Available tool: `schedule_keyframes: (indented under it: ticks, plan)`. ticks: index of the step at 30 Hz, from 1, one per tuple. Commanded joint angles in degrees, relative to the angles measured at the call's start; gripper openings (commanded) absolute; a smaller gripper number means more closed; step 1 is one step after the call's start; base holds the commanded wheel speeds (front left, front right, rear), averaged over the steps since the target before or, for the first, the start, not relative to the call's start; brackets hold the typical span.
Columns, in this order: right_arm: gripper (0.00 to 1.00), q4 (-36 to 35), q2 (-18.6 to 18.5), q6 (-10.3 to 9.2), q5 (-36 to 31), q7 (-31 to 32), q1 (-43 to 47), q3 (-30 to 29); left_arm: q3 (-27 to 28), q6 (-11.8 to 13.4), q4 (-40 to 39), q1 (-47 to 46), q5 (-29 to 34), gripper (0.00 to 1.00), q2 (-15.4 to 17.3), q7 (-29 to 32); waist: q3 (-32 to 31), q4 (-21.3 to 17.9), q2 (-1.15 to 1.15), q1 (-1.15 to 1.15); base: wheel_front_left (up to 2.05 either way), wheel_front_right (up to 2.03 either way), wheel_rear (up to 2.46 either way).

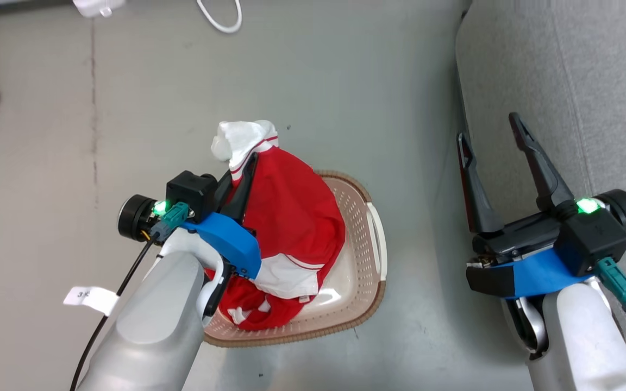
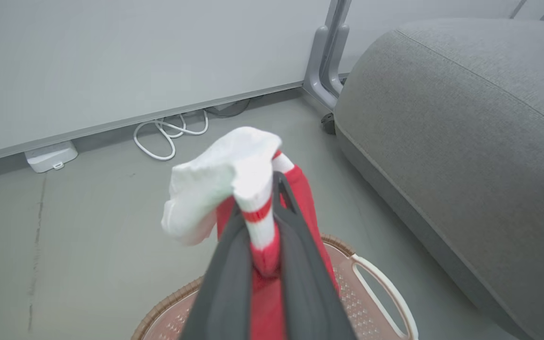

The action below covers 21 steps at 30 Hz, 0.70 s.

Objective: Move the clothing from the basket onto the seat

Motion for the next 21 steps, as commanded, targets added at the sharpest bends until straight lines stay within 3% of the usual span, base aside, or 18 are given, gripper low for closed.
schedule_keyframes:
  ticks: [1, 13, 21]
  plan:
    - [1.00, 0.3, -0.2, 0.03, 0.4, -0.2, 0.8, 0.1, 0.6, 0.0, -1.0, 0.8, 0.5, 0.00, 0.1, -0.3, -2.6, 0.7, 0.00, 0.01, 0.00, 0.00, 0.00]
    - [1.00, 2.6, -0.2, 0.03, 1.9, -0.2, 4.4, 0.9, 4.9, 0.0, -11.4, 5.7, 0.6, 0.00, -0.1, -0.3, -11.9, 1.2, 0.00, 0.01, 0.00, 0.00, 0.00]
    - [1.00, 3.4, -0.2, 0.03, 2.8, -0.2, 6.4, 1.3, 3.3, 0.0, -17.5, 4.9, -1.7, 0.00, 0.4, -0.2, -15.8, 1.2, 0.00, 0.01, 0.00, 0.00, 0.00]
